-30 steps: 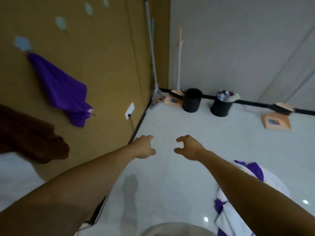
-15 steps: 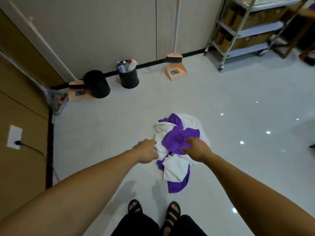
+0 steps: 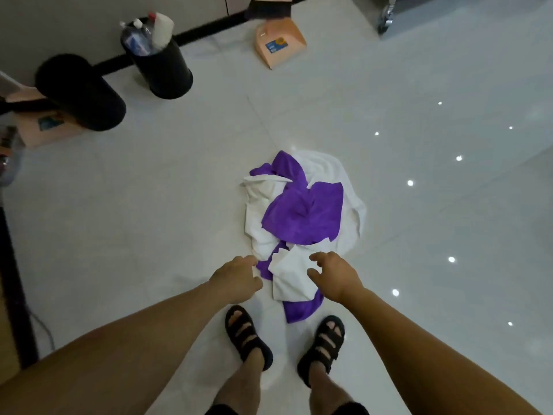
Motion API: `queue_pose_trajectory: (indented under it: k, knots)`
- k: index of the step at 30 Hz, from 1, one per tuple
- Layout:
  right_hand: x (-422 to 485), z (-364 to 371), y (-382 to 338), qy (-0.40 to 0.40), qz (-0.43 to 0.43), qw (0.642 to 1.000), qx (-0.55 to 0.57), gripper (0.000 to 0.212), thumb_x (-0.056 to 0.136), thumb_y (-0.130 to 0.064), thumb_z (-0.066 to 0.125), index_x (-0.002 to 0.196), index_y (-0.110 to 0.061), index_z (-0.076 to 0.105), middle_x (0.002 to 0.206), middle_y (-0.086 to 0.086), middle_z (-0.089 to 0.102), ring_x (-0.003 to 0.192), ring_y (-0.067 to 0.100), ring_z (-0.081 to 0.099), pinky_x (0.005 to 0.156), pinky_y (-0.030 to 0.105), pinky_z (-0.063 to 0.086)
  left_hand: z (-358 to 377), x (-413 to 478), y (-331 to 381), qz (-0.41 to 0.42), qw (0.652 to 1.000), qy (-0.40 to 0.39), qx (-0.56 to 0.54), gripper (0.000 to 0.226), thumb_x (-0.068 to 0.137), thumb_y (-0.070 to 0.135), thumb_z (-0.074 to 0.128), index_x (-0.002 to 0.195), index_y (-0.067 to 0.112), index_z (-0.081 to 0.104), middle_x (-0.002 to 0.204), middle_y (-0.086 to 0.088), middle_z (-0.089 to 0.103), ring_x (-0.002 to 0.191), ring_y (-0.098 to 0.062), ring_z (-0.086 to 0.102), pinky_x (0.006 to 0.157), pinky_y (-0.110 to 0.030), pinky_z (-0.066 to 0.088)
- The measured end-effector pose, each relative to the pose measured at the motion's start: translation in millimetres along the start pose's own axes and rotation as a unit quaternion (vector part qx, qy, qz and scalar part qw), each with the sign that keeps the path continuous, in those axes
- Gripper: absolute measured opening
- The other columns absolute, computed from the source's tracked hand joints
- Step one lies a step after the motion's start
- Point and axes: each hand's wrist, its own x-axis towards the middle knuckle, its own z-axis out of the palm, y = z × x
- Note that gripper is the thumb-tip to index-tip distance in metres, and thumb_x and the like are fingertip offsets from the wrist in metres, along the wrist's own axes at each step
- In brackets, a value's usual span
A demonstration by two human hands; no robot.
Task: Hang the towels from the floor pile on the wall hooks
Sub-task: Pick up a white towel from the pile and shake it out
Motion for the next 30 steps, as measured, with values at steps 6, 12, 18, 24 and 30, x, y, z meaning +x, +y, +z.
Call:
queue_pose_trajectory:
  k: [6, 12, 18, 24, 30]
  knots:
    - [149.3, 93.2, 44.4, -0.055, -0.044, 0.996, -0.062, 0.046, 0.095, -0.034, 0.051, 0.138, -0.018, 0.046, 0.136, 0.008, 0.048, 0.118, 0.027, 0.051, 0.1, 0.037, 0.043, 64.8, 144.1, -27.1, -0.014, 1.0, -0.003, -0.017, 0.046, 0.089, 0.034, 0.053, 0.13, 0.015, 0.047, 0.132, -0.007, 0.051, 0.114, -0.024, 0.052, 0.089, -0.032, 0.042]
    - [279.1, 174.4, 85.9, -0.073, -0.107, 0.984, -0.124, 0.056, 0.093, -0.019, 0.052, 0.147, -0.022, 0.036, 0.155, -0.002, 0.026, 0.127, 0.026, 0.045, 0.098, 0.038, 0.045, 132.0, 266.1, -59.0, -0.018, 0.999, 0.003, -0.051, 0.041, 0.087, 0.034, 0.058, 0.124, 0.016, 0.051, 0.122, -0.008, 0.055, 0.108, -0.026, 0.054, 0.092, -0.041, 0.048]
    - [326.8, 204.3, 107.6, -0.075, -0.158, 0.923, -0.343, 0.05, 0.091, -0.017, 0.052, 0.139, -0.017, 0.04, 0.143, 0.009, 0.041, 0.124, 0.029, 0.043, 0.098, 0.038, 0.041, 169.0, 299.9, -78.4, -0.017, 0.995, 0.01, -0.094, 0.036, 0.089, 0.027, 0.059, 0.121, 0.011, 0.054, 0.115, -0.009, 0.059, 0.104, -0.026, 0.057, 0.09, -0.042, 0.048]
    - [254.7, 144.7, 95.8, -0.004, -0.245, 0.899, -0.363, 0.032, 0.098, -0.034, 0.041, 0.108, -0.019, 0.068, 0.11, 0.006, 0.06, 0.103, 0.028, 0.048, 0.086, 0.039, 0.037, 141.5, 242.2, -47.9, -0.001, 0.997, -0.008, -0.083, 0.049, 0.086, 0.032, 0.061, 0.13, 0.014, 0.047, 0.127, -0.006, 0.053, 0.115, -0.023, 0.051, 0.095, -0.037, 0.045]
    - [143.8, 29.4, 42.1, 0.161, -0.31, 0.881, -0.32, 0.017, 0.079, -0.03, 0.076, 0.093, -0.022, 0.076, 0.109, 0.006, 0.07, 0.098, 0.032, 0.062, 0.074, 0.037, 0.049, 49.9, 151.1, 15.9, 0.056, 0.995, 0.038, -0.079, 0.064, 0.086, 0.038, 0.062, 0.143, 0.027, 0.035, 0.133, 0.0, 0.052, 0.117, -0.022, 0.052, 0.096, -0.042, 0.048]
